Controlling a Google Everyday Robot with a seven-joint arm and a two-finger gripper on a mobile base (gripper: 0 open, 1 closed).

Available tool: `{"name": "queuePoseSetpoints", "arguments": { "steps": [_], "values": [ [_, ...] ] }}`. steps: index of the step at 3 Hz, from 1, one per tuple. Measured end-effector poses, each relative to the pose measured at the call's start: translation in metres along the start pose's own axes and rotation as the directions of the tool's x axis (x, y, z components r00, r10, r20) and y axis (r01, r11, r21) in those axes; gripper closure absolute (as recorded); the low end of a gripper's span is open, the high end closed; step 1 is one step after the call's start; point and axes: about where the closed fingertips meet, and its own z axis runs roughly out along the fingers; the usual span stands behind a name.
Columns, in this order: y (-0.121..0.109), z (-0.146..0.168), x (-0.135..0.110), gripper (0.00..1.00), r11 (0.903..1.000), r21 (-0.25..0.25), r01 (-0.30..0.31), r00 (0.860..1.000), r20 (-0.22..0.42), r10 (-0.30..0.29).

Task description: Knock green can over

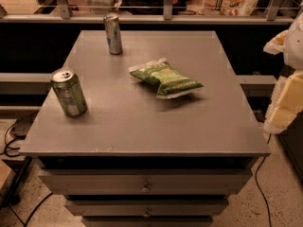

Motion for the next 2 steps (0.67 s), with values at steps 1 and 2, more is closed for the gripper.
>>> {"name": "queuePoseSetpoints", "arguments": {
  "steps": [1,2],
  "values": [
    [0.000,-0.001,-0.004,0.00,1.0000,0.004,0.004,1.000,0.014,-0.004],
    [0.000,0.005,-0.026,0.00,0.9988,-0.017,0.047,0.994,0.095,-0.045]
  ]
}}
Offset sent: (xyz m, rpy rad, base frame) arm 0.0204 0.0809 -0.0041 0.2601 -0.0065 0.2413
